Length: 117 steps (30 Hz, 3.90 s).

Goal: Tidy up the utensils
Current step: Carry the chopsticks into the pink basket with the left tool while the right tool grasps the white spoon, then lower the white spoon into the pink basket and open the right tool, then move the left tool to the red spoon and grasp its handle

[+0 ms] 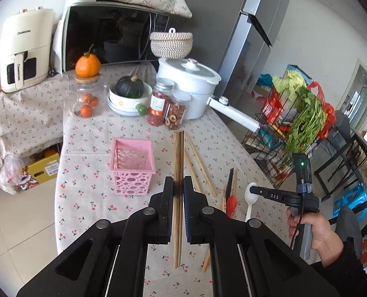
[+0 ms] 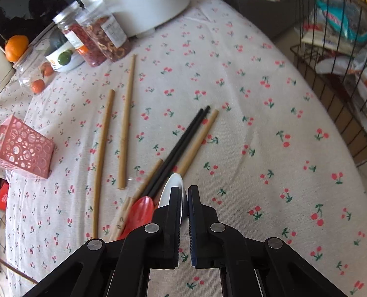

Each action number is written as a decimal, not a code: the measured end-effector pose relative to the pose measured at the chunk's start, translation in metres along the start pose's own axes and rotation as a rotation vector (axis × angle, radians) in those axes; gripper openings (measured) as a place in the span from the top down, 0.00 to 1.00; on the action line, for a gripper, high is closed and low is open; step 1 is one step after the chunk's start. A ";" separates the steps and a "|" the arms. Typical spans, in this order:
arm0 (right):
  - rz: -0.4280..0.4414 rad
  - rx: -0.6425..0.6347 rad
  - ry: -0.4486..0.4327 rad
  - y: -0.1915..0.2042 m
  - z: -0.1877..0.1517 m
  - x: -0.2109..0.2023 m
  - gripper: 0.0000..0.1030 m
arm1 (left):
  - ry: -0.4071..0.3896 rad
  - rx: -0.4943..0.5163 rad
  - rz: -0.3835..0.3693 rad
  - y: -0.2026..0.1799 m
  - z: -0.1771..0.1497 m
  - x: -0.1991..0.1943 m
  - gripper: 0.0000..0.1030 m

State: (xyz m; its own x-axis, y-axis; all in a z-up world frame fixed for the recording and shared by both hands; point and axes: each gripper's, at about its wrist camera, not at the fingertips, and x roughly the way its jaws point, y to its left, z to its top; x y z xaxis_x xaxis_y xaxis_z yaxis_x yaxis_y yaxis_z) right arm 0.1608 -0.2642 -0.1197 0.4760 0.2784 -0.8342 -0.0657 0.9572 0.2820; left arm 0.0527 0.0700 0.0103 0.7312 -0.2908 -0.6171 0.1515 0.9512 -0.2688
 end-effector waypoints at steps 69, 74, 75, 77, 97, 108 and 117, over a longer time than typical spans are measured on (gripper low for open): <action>-0.042 -0.292 -0.626 0.259 0.073 -0.010 0.95 | 0.076 -0.152 0.455 0.116 -0.004 0.049 0.20; -0.079 -0.349 -0.594 0.266 0.067 0.015 0.95 | 0.095 -0.135 0.460 0.121 -0.007 0.060 0.20; -0.084 -0.356 -0.589 0.266 0.066 0.018 0.95 | 0.099 -0.138 0.455 0.122 -0.007 0.061 0.20; -0.087 -0.370 -0.572 0.267 0.065 0.024 0.94 | 0.099 -0.145 0.443 0.122 -0.006 0.061 0.20; -0.083 -0.226 -0.284 0.179 0.050 -0.052 0.31 | 0.203 -0.077 0.323 0.060 -0.015 0.071 0.20; -0.154 -0.108 -0.121 0.092 0.013 -0.059 0.20 | 0.391 -0.003 0.219 0.005 -0.042 0.104 0.17; -0.196 -0.073 0.002 0.033 -0.010 -0.054 0.19 | 0.517 -0.047 0.065 -0.022 -0.068 0.134 0.17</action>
State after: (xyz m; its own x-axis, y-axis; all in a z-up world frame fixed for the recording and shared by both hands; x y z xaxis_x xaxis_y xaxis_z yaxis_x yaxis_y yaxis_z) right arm 0.1239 -0.2472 -0.0706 0.4844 0.0868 -0.8706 -0.0357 0.9962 0.0795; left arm 0.1020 0.0026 -0.1171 0.3125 -0.2556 -0.9149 0.0780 0.9668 -0.2435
